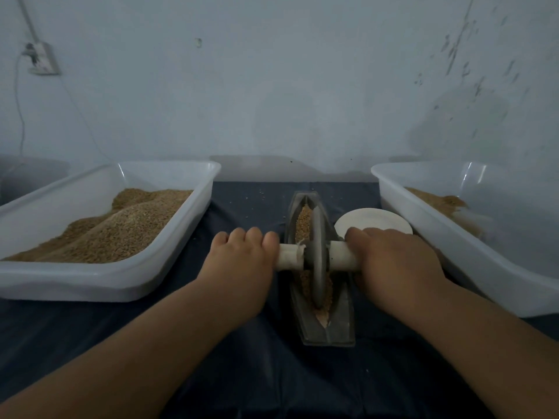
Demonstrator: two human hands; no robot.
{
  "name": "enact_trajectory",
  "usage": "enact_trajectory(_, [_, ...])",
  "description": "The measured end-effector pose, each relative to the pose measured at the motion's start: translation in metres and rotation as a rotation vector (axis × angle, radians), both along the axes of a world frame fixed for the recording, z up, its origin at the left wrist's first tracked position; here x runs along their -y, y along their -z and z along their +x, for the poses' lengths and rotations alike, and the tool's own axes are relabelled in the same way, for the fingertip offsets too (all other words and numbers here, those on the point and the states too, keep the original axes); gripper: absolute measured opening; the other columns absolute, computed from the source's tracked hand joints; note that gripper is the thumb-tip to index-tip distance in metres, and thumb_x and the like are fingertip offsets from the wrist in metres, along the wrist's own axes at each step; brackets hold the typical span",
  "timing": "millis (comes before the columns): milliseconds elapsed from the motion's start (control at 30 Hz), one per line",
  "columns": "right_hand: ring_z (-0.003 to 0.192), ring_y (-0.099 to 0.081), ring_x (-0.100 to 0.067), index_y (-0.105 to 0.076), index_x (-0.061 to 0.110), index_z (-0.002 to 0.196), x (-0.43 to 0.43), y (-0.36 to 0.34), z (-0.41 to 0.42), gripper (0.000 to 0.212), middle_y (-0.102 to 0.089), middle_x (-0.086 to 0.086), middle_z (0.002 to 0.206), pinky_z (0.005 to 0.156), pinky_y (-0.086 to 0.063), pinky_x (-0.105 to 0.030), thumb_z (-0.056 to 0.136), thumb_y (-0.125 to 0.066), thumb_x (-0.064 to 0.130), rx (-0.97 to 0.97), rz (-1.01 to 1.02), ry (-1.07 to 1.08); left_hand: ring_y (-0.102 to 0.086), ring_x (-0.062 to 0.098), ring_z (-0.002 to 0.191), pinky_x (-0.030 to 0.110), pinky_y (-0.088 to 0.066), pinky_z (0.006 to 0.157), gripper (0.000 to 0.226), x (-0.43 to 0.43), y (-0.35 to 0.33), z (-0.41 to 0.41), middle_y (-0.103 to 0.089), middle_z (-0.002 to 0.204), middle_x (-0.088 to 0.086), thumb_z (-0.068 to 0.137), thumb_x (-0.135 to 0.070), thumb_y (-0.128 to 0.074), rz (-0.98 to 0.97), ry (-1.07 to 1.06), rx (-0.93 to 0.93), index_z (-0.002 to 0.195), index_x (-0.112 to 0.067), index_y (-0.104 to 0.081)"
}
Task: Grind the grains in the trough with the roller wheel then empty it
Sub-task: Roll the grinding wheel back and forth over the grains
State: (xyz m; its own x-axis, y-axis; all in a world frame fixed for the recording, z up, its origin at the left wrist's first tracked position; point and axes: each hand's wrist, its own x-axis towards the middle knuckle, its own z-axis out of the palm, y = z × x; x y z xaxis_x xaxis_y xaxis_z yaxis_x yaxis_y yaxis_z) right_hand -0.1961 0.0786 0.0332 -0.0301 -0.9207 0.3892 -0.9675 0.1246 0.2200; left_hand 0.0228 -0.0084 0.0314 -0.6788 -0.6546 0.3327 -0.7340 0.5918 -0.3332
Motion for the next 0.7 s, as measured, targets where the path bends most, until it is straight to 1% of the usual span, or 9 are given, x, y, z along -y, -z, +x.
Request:
enact_trajectory(100, [0.07, -0.043, -0.016, -0.043, 0.03, 0.102, 0.006, -0.002, -0.002, 0.029, -0.054, 0.006, 0.088, 0.06, -0.041, -0.03, 0.081, -0.064, 0.025, 0.058, 0.05, 0.02, -0.035, 0.014, 0.078, 0.033, -0.036, 0.074, 0.041, 0.011, -0.002, -0.004, -0.044, 0.096, -0.005, 0.079, -0.031, -0.064, 0.047, 0.006, -0.016, 0.098, -0.026, -0.028])
enact_trajectory(167, [0.07, -0.049, -0.017, -0.043, 0.03, 0.097, 0.02, -0.003, -0.005, 0.027, -0.052, 0.006, 0.083, 0.064, -0.048, -0.033, 0.081, -0.063, 0.023, 0.089, 0.078, 0.037, -0.041, 0.014, 0.073, 0.034, -0.038, 0.067, 0.043, 0.028, -0.004, -0.012, -0.05, 0.092, -0.006, 0.079, -0.031, -0.067, 0.1, -0.01, -0.04, 0.091, -0.028, -0.026])
enact_trajectory(233, [0.071, -0.054, -0.019, -0.047, 0.029, 0.095, 0.04, -0.007, -0.009, 0.023, -0.052, 0.005, 0.08, 0.069, -0.052, -0.037, 0.081, -0.064, 0.021, 0.12, 0.095, 0.05, -0.044, 0.016, 0.068, 0.034, -0.036, 0.062, 0.037, 0.047, -0.005, -0.022, -0.047, 0.083, -0.007, 0.081, -0.032, -0.066, 0.15, -0.035, -0.068, 0.088, -0.028, -0.03])
enact_trajectory(300, [0.071, -0.052, -0.017, -0.05, 0.026, 0.096, 0.06, -0.01, -0.016, 0.019, -0.047, 0.008, 0.076, 0.065, -0.048, -0.035, 0.083, -0.063, 0.024, 0.13, 0.081, 0.043, -0.045, 0.018, 0.067, 0.034, -0.035, 0.06, 0.03, 0.067, -0.006, -0.034, -0.045, 0.078, -0.007, 0.084, -0.033, -0.063, 0.165, -0.066, -0.097, 0.087, -0.028, -0.034])
enact_trajectory(367, [0.069, -0.05, -0.018, -0.046, 0.025, 0.092, 0.077, -0.01, -0.021, 0.023, -0.043, 0.007, 0.074, 0.06, -0.044, -0.033, 0.081, -0.066, 0.027, 0.124, 0.045, 0.03, -0.046, 0.019, 0.07, 0.035, -0.035, 0.061, 0.026, 0.085, -0.007, -0.047, -0.047, 0.079, -0.006, 0.085, -0.033, -0.062, 0.149, -0.098, -0.114, 0.086, -0.027, -0.037])
enact_trajectory(467, [0.072, -0.056, -0.022, -0.046, 0.024, 0.093, 0.093, -0.009, -0.027, 0.025, -0.052, 0.002, 0.078, 0.061, -0.048, -0.036, 0.078, -0.067, 0.025, 0.093, -0.012, 0.032, -0.048, 0.019, 0.073, 0.036, -0.036, 0.062, 0.026, 0.107, -0.01, -0.059, -0.046, 0.078, -0.007, 0.084, -0.04, -0.063, 0.186, -0.125, -0.124, 0.086, -0.029, -0.039])
enact_trajectory(500, [0.071, -0.056, -0.023, -0.045, 0.024, 0.091, 0.096, -0.009, -0.028, 0.026, -0.053, 0.001, 0.079, 0.062, -0.048, -0.036, 0.078, -0.067, 0.024, 0.083, -0.022, 0.03, -0.049, 0.018, 0.074, 0.036, -0.037, 0.062, 0.027, 0.111, -0.01, -0.061, -0.046, 0.078, -0.007, 0.083, -0.043, -0.063, 0.207, -0.122, -0.126, 0.086, -0.03, -0.04])
enact_trajectory(633, [0.065, -0.045, -0.021, -0.034, 0.025, 0.085, 0.098, -0.008, -0.027, 0.036, -0.041, 0.003, 0.071, 0.059, -0.041, -0.035, 0.077, -0.068, 0.023, 0.036, -0.036, 0.012, -0.052, 0.018, 0.074, 0.035, -0.041, 0.061, 0.028, 0.11, -0.005, -0.055, -0.049, 0.078, -0.008, 0.081, -0.046, -0.065, 0.237, -0.113, -0.143, 0.086, -0.029, -0.042])
enact_trajectory(700, [0.066, -0.051, -0.023, -0.038, 0.024, 0.086, 0.089, -0.005, -0.023, 0.031, -0.047, 0.002, 0.074, 0.059, -0.041, -0.035, 0.078, -0.067, 0.023, 0.013, -0.052, 0.002, -0.05, 0.018, 0.071, 0.035, -0.04, 0.06, 0.026, 0.101, -0.001, -0.05, -0.047, 0.076, -0.008, 0.083, -0.042, -0.064, 0.214, -0.113, -0.143, 0.086, -0.028, -0.041])
